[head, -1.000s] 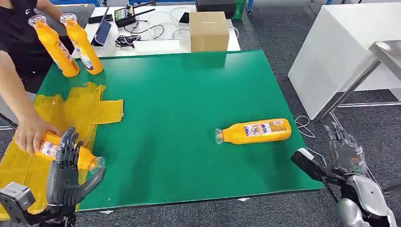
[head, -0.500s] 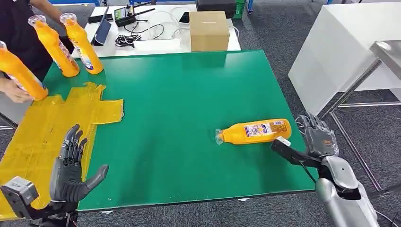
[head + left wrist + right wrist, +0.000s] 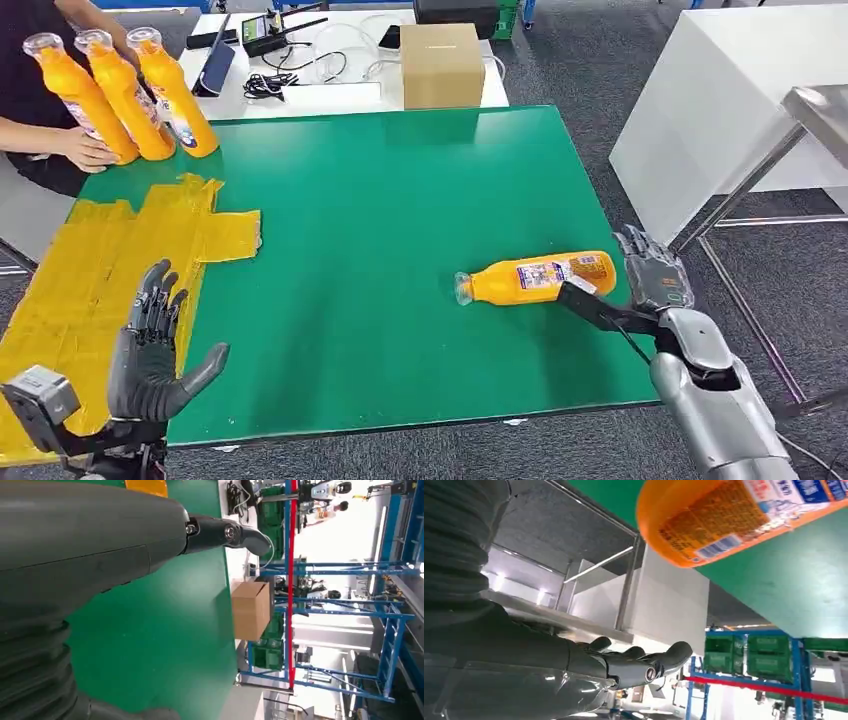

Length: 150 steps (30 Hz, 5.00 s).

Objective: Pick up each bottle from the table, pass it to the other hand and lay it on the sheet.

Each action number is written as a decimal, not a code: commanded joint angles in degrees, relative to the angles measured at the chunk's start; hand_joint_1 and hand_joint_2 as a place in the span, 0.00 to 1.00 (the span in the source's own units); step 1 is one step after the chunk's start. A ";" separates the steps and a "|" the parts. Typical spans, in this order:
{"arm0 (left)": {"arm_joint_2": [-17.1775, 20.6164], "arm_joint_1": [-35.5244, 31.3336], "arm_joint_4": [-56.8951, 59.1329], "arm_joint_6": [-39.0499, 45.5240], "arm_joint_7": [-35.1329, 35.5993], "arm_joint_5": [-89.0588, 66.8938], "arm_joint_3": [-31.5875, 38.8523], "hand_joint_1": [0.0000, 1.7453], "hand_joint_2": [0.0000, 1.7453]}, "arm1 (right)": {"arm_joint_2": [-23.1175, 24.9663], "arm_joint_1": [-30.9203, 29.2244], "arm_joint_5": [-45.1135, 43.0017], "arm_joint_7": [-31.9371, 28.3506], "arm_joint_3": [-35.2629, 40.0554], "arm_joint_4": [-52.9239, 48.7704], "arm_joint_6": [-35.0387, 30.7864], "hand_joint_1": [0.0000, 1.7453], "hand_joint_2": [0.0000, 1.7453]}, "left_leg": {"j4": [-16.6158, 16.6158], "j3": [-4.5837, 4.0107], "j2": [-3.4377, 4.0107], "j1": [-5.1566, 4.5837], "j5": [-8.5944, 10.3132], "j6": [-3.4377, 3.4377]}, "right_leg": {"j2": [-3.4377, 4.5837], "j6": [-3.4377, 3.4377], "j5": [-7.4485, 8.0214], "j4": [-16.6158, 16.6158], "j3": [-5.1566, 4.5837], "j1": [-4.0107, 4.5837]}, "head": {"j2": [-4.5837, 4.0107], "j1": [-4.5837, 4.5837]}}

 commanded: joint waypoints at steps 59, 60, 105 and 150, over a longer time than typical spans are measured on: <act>4.22 -3.62 7.40 1.68 -0.60 6.26 0.00 0.00 1.00 | 3.17 -22.56 -2.18 -7.80 35.14 40.40 6.23 1.00 1.00 | -0.13 0.73 0.00 0.06 0.23 0.01 | -0.02 -0.02 0.29 -0.19 0.36 0.05 | 0.00 0.02; 4.22 -3.62 7.40 1.68 -0.60 6.26 0.00 0.00 1.00 | 3.17 -22.56 -2.18 -7.80 35.14 40.40 6.23 1.00 1.00 | -0.09 0.76 0.02 0.05 0.22 0.03 | 0.00 -0.01 0.28 -0.15 0.47 0.05 | 0.00 0.02; -1.16 1.00 7.58 -13.36 8.73 33.60 -4.04 0.00 1.00 | 28.67 -14.51 -24.70 -2.33 30.37 3.12 -10.10 1.00 1.00 | -0.05 -0.14 0.23 0.11 0.23 -0.10 | 0.23 0.00 0.26 0.00 -0.23 0.04 | 0.00 0.02; -3.47 1.20 0.69 -9.01 7.15 32.94 3.77 0.00 1.00 | 35.18 -18.81 -20.40 1.45 55.92 10.23 -8.39 1.00 1.00 | -0.05 -0.30 -0.01 0.11 0.29 -0.13 | -0.01 0.00 0.21 0.01 -0.33 0.03 | 0.00 0.00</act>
